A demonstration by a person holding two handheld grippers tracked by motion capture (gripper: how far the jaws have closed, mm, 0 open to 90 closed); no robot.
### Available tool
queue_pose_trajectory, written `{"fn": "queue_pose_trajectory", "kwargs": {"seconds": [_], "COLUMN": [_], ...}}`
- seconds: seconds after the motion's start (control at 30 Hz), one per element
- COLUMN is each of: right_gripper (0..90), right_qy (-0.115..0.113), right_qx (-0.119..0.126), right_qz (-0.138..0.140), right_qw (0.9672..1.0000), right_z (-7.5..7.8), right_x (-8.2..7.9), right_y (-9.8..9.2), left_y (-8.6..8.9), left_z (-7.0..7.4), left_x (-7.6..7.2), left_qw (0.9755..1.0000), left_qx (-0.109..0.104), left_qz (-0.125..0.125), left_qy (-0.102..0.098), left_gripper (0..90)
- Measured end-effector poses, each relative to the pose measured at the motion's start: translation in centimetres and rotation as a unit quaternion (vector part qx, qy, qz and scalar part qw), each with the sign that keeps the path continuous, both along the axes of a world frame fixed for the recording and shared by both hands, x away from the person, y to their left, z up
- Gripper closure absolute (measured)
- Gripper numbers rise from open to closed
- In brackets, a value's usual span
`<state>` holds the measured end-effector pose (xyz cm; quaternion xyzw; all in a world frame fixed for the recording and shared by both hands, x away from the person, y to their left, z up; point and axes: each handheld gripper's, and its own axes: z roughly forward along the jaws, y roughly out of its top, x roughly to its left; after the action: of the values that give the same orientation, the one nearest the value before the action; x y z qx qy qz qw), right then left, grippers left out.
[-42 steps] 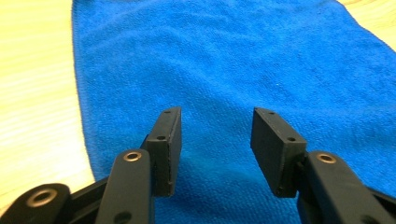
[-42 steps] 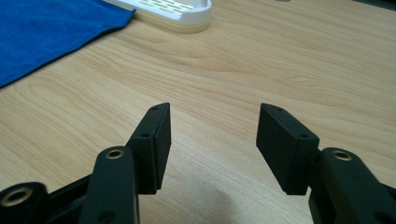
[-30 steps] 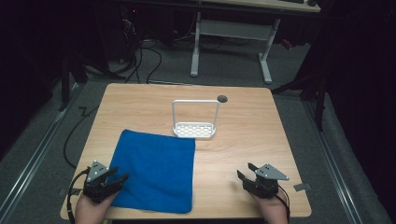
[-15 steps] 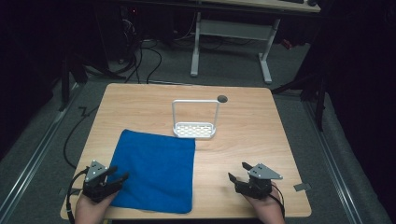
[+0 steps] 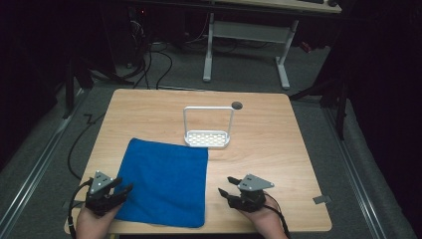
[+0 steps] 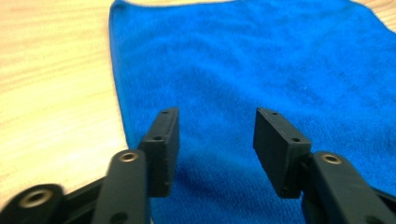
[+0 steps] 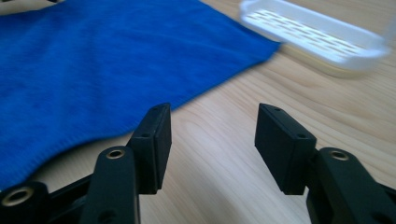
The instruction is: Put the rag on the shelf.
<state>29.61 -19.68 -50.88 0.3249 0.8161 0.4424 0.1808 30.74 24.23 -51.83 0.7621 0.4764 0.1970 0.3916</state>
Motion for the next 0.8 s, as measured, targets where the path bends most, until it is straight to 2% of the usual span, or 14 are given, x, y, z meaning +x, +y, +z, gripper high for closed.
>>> {"fn": "queue_pose_trajectory", "kwargs": {"seconds": [0.1, 0.13, 0.17, 0.2, 0.27, 0.33, 0.37, 0.47, 0.53, 0.57, 0.67, 0.8], "right_gripper": [62.5, 70.2, 70.2, 77.7, 85.7, 88.1, 90.0, 90.0, 90.0, 90.0, 90.0, 90.0], "right_qy": [-0.002, 0.005, 0.005, 0.002, 0.012, 0.020, 0.036, 0.048, 0.043, 0.044, 0.053, 0.055], "right_qx": [-0.001, -0.015, -0.015, -0.031, -0.040, -0.043, -0.049, -0.078, -0.080, -0.081, -0.083, -0.082], "right_qz": [0.018, 0.027, 0.027, 0.033, 0.037, 0.041, 0.052, 0.061, 0.061, 0.062, 0.064, 0.063], "right_qw": [0.9998, 0.9995, 0.9995, 0.9990, 0.9984, 0.9980, 0.9968, 0.9939, 0.9940, 0.9938, 0.9931, 0.9932], "right_z": [-0.1, -0.2, -0.2, -0.4, -0.7, -0.9, -1.3, -2.1, -2.2, -2.2, -2.0, -2.0], "right_x": [0.6, 1.1, 1.1, 1.5, 1.9, 2.1, 2.4, 2.5, 2.4, 2.4, 2.5, 2.3], "right_y": [2.0, 3.6, 3.6, 4.8, 5.8, 6.2, 7.1, 8.2, 8.3, 8.3, 7.9, 7.2], "left_y": [0.1, 0.2, 0.2, 0.2, 0.1, 0.1, 0.1, 0.0, 0.0, 0.0, -0.3, -0.6], "left_z": [-0.1, -0.2, -0.2, -0.3, -0.4, -0.5, -0.6, -0.8, -0.8, -0.8, -0.8, -0.8], "left_x": [0.0, 0.1, 0.1, 0.2, 0.2, 0.2, 0.3, 0.4, 0.3, 0.3, 0.1, -0.1], "left_qw": [0.9999, 0.9998, 0.9998, 0.9997, 0.9995, 0.9991, 0.9988, 0.9980, 0.9980, 0.9978, 0.9974, 0.9969], "left_qx": [0.007, 0.006, 0.006, 0.012, 0.013, 0.021, 0.024, 0.033, 0.035, 0.035, 0.041, 0.034], "left_qz": [0.001, 0.002, 0.002, -0.002, -0.002, -0.007, -0.010, -0.016, -0.017, -0.020, -0.032, -0.044], "left_qy": [0.011, 0.017, 0.017, 0.023, 0.030, 0.037, 0.042, 0.050, 0.049, 0.053, 0.050, 0.056], "left_gripper": [58.1, 61.5, 63.3, 66.2, 69.8, 71.3, 74.6, 78.3, 78.7, 80.0, 81.9, 81.9]}}
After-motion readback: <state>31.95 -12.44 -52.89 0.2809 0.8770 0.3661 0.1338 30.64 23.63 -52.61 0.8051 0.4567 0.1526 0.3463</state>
